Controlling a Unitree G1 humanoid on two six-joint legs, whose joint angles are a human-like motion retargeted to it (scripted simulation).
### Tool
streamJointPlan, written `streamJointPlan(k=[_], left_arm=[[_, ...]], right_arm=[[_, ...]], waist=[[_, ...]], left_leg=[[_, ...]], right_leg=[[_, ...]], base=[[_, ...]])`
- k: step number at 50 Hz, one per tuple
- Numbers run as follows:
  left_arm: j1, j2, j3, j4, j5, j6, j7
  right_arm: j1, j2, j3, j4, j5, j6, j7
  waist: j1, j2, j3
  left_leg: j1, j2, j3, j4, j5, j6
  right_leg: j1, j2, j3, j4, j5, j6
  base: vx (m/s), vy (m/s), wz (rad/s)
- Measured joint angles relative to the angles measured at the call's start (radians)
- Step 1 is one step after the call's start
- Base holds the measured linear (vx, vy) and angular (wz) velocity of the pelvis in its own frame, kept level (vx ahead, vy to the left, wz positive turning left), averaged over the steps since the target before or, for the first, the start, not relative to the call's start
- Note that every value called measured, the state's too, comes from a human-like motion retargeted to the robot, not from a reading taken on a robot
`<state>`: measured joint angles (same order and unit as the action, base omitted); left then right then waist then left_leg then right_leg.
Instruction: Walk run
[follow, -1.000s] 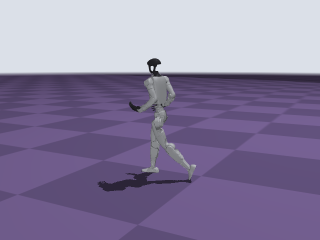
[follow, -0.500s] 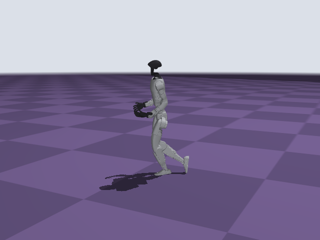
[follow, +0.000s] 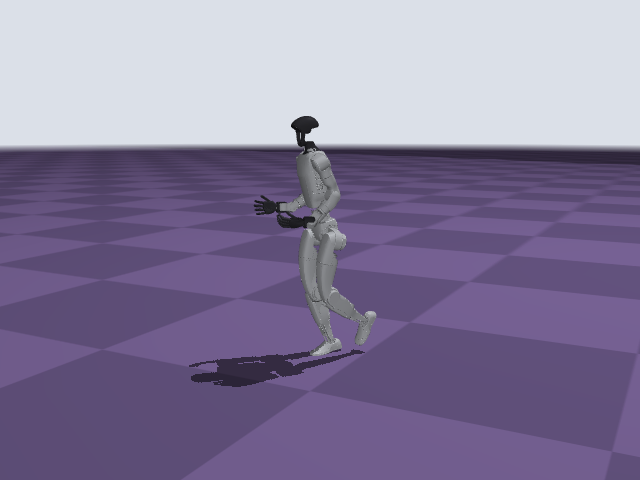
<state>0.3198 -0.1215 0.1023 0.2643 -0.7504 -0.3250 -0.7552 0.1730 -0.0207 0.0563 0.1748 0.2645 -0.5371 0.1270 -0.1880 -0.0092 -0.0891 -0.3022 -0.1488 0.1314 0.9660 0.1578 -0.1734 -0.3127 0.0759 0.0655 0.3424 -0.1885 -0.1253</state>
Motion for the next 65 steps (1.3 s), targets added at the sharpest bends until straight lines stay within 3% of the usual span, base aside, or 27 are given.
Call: streamJointPlan(k=[4, 8, 10, 11, 12, 13, 15, 17, 20, 23, 28, 30, 33, 35, 38, 40, 42, 45, 48, 50, 52, 53, 55, 57, 58, 61, 65], left_arm=[[0.070, 0.016, 0.006, 0.021, 0.045, -0.002, -0.024], [0.070, 0.065, -0.005, 0.040, 0.097, -0.007, -0.028], [0.042, 0.078, -0.013, 0.040, 0.112, -0.019, -0.011], [0.029, 0.081, -0.016, 0.033, 0.116, -0.024, -0.002], [0.015, 0.084, -0.020, 0.023, 0.118, -0.029, 0.007], [-0.003, 0.088, -0.024, 0.010, 0.118, -0.033, 0.017], [-0.034, 0.098, -0.045, 0.010, 0.098, -0.033, 0.029], [-0.123, 0.107, -0.005, 0.025, 0.044, -0.022, 0.031], [-0.205, 0.112, -0.010, 0.026, 0.005, -0.025, 0.046], [-0.237, 0.121, -0.024, 0.010, -0.017, -0.058, 0.082], [-0.219, 0.124, -0.044, -0.009, -0.083, -0.053, 0.101], [-0.212, 0.125, -0.028, -0.026, -0.115, -0.031, 0.088], [-0.200, 0.139, -0.012, -0.058, -0.137, -0.003, 0.060], [-0.148, 0.142, 0.033, -0.079, -0.116, 0.002, 0.019], [-0.080, 0.124, 0.015, -0.033, -0.046, -0.029, -0.031], [-0.019, 0.108, 0.006, -0.017, -0.022, -0.050, -0.013], [0.031, 0.108, 0.013, -0.019, -0.003, -0.053, -0.028], [0.087, 0.096, 0.067, -0.017, 0.027, -0.039, -0.057], [0.133, 0.100, 0.088, -0.008, 0.059, -0.041, -0.061], [0.145, 0.113, 0.080, -0.011, 0.086, -0.049, -0.054], [0.125, 0.151, 0.056, -0.026, 0.115, -0.071, -0.042], [0.110, 0.169, 0.043, -0.039, 0.130, -0.085, -0.032], [0.078, 0.207, 0.010, -0.066, 0.149, -0.103, -0.017], [0.025, 0.238, -0.042, -0.058, 0.128, -0.110, -0.016], [-0.035, 0.246, -0.008, -0.042, 0.097, -0.086, -0.031], [-0.138, 0.252, -0.043, -0.005, 0.072, -0.062, -0.039], [-0.195, 0.233, -0.075, 0.018, 0.036, -0.086, 0.005]], right_arm=[[-0.066, -0.034, 0.016, -0.078, 0.085, -0.019, 0.009], [-0.018, -0.081, -0.010, -0.138, 0.042, -0.009, 0.034], [0.029, -0.095, -0.023, -0.146, -0.025, 0.017, 0.058], [0.047, -0.099, -0.020, -0.139, -0.059, 0.027, 0.060], [0.069, -0.101, -0.017, -0.124, -0.098, 0.035, 0.062], [0.100, -0.100, -0.015, -0.095, -0.149, 0.038, 0.064], [0.186, -0.094, -0.005, -0.009, -0.215, 0.037, 0.060], [0.220, -0.095, 0.029, 0.094, -0.205, 0.041, 0.092], [0.313, -0.078, 0.074, 0.170, -0.062, 0.048, 0.169], [0.415, -0.067, 0.058, 0.159, 0.082, 0.029, 0.205], [0.490, -0.074, -0.059, 0.125, 0.033, -0.036, 0.127], [0.463, -0.059, -0.092, 0.107, -0.037, -0.047, 0.065], [0.376, -0.033, -0.087, 0.060, -0.081, -0.036, -0.004], [0.329, -0.025, -0.024, 0.024, -0.072, -0.035, -0.030], [0.150, 0.026, -0.103, 0.048, -0.032, -0.005, 0.011], [0.063, 0.036, -0.103, 0.033, -0.051, 0.022, 0.036], [0.006, 0.025, -0.068, -0.019, -0.044, -0.007, -0.050], [-0.045, -0.020, -0.025, -0.092, -0.002, -0.065, -0.157], [-0.025, -0.064, -0.025, -0.145, -0.003, -0.067, -0.147], [0.008, -0.082, -0.043, -0.162, -0.031, -0.041, -0.120], [0.040, -0.077, -0.085, -0.160, -0.070, -0.015, -0.109], [0.054, -0.076, -0.101, -0.155, -0.087, -0.010, -0.113], [0.089, -0.072, -0.120, -0.134, -0.120, -0.011, -0.134], [0.144, -0.044, -0.135, -0.084, -0.152, -0.036, -0.133], [0.150, -0.033, -0.106, -0.057, -0.156, -0.042, -0.135], [0.248, -0.002, -0.053, -0.005, -0.132, -0.052, -0.117], [0.375, -0.007, -0.023, 0.024, -0.109, -0.047, -0.033]], waist=[[0.059, -0.034, 0.021], [0.162, -0.066, 0.061], [0.178, -0.079, 0.089], [0.182, -0.080, 0.101], [0.168, -0.092, 0.111], [0.117, -0.126, 0.117], [0.071, -0.163, 0.122], [-0.013, -0.074, 0.088], [0.004, 0.000, 0.074], [-0.052, 0.035, 0.061], [-0.217, 0.077, 0.046], [-0.229, 0.085, 0.026], [-0.213, 0.068, 0.005], [-0.163, 0.044, -0.034], [-0.105, 0.011, -0.079], [-0.042, -0.044, -0.119], [-0.051, -0.019, -0.091], [0.013, -0.052, -0.042], [0.116, -0.068, -0.003], [0.215, -0.089, 0.017], [0.218, -0.055, 0.034], [0.204, -0.045, 0.056], [0.092, -0.107, 0.054], [0.060, -0.083, 0.024], [0.058, -0.044, 0.018], [0.043, 0.014, 0.007], [-0.050, 0.060, 0.006]], left_leg=[[-0.158, 0.098, 0.146, -0.216, -0.180, 0.145], [-0.181, 0.079, 0.184, -0.646, -0.254, 0.285], [-0.159, 0.056, 0.140, -0.785, -0.222, 0.298], [-0.149, 0.066, 0.146, -0.787, -0.108, 0.311], [-0.133, 0.058, 0.155, -0.755, -0.093, 0.332], [-0.103, 0.014, 0.174, -0.653, -0.276, 0.367], [-0.106, -0.111, -0.064, -0.481, -0.415, 0.335], [-0.057, 0.066, 0.065, -0.455, -0.475, 0.331], [0.042, 0.172, 0.108, -0.481, -0.504, 0.264], [0.176, 0.165, 0.103, -0.619, -0.356, 0.185], [0.389, 0.091, -0.058, -0.775, 0.120, -0.023], [0.449, 0.054, -0.006, -0.808, 0.279, -0.088], [0.454, 0.010, 0.089, -0.629, 0.364, -0.088], [0.398, -0.016, 0.093, -0.416, 0.366, -0.088], [0.143, -0.012, -0.036, -0.041, 0.140, -0.039], [0.023, 0.036, 0.080, -0.008, 0.006, 0.092], [-0.074, 0.085, 0.059, -0.089, -0.080, 0.207], [-0.157, 0.099, 0.120, -0.385, -0.100, 0.246], [-0.128, 0.071, 0.112, -0.733, -0.188, 0.283], [-0.134, 0.078, 0.015, -0.838, -0.252, 0.121], [-0.109, 0.133, 0.092, -0.844, -0.223, 0.072], [-0.092, 0.126, 0.083, -0.814, -0.101, 0.099], [-0.058, -0.001, 0.057, -0.678, -0.261, 0.272], [-0.112, -0.025, -0.158, -0.530, -0.322, 0.174], [-0.129, 0.118, -0.015, -0.479, -0.364, 0.160], [-0.013, 0.210, 0.035, -0.508, -0.429, 0.134], [0.149, 0.217, 0.074, -0.663, -0.298, 0.101]], right_leg=[[0.155, -0.017, -0.145, -0.131, 0.214, -0.035], [0.335, -0.002, -0.222, -0.214, 0.526, -0.009], [0.418, -0.002, -0.283, -0.207, 0.646, -0.002], [0.433, 0.008, -0.256, -0.161, 0.686, 0.010], [0.428, 0.000, -0.246, -0.056, 0.712, 0.026], [0.381, -0.044, -0.269, 0.167, 0.712, 0.051], [0.326, -0.107, -0.333, 0.502, 0.712, 0.017], [0.209, -0.004, -0.330, 0.532, 0.696, 0.004], [0.023, 0.057, -0.293, 0.594, 0.502, -0.037], [-0.130, 0.038, -0.297, 0.451, 0.355, -0.031], [-0.229, 0.050, -0.197, -0.078, 0.278, 0.081], [-0.246, -0.014, -0.192, -0.207, 0.238, 0.099], [-0.270, -0.136, -0.325, -0.116, 0.277, -0.117], [-0.263, -0.074, -0.170, 0.095, 0.136, -0.136], [-0.194, -0.074, -0.147, 0.147, 0.035, -0.136], [-0.105, -0.052, -0.045, 0.089, 0.031, -0.136], [0.003, 0.000, -0.060, -0.015, 0.095, -0.136], [0.145, 0.031, -0.029, -0.122, 0.275, -0.136], [0.304, 0.072, 0.001, -0.180, 0.478, -0.136], [0.401, 0.033, -0.076, -0.193, 0.602, -0.131], [0.440, 0.075, -0.086, -0.093, 0.694, -0.092], [0.429, 0.088, -0.094, 0.049, 0.708, -0.056], [0.334, 0.037, -0.161, 0.410, 0.712, 0.039], [0.250, -0.010, -0.338, 0.598, 0.709, -0.026], [0.170, 0.026, -0.287, 0.614, 0.699, -0.013], [-0.020, 0.110, -0.258, 0.642, 0.502, -0.004], [-0.204, 0.033, -0.338, 0.428, 0.276, -0.009]], base=[[1.35, -0.24, 0.00], [1.53, -0.32, 0.00], [1.23, -0.31, 0.19], [1.67, -0.36, 0.32], [1.60, -0.36, 1.05], [1.55, -0.36, 1.51], [1.87, -0.42, 1.24], [1.31, -0.41, 0.19], [1.20, -0.46, -0.80], [1.39, -0.48, 0.13], [1.35, -0.35, 0.75], [1.25, -0.07, -0.50], [1.55, 0.02, -0.81], [2.20, -0.86, -1.52], [1.48, -0.79, -0.67], [1.25, -0.55, -1.97], [1.29, -0.46, -0.97], [1.27, -0.42, -1.91], [1.32, -0.47, -2.51], [1.47, -0.38, -2.50], [1.58, -0.19, -0.84], [1.43, -0.18, 0.34], [1.71, -0.19, 1.31], [1.37, -0.21, -0.14], [0.72, -0.35, -1.58], [1.05, -0.51, -1.11], [1.10, -0.40, -0.48]])
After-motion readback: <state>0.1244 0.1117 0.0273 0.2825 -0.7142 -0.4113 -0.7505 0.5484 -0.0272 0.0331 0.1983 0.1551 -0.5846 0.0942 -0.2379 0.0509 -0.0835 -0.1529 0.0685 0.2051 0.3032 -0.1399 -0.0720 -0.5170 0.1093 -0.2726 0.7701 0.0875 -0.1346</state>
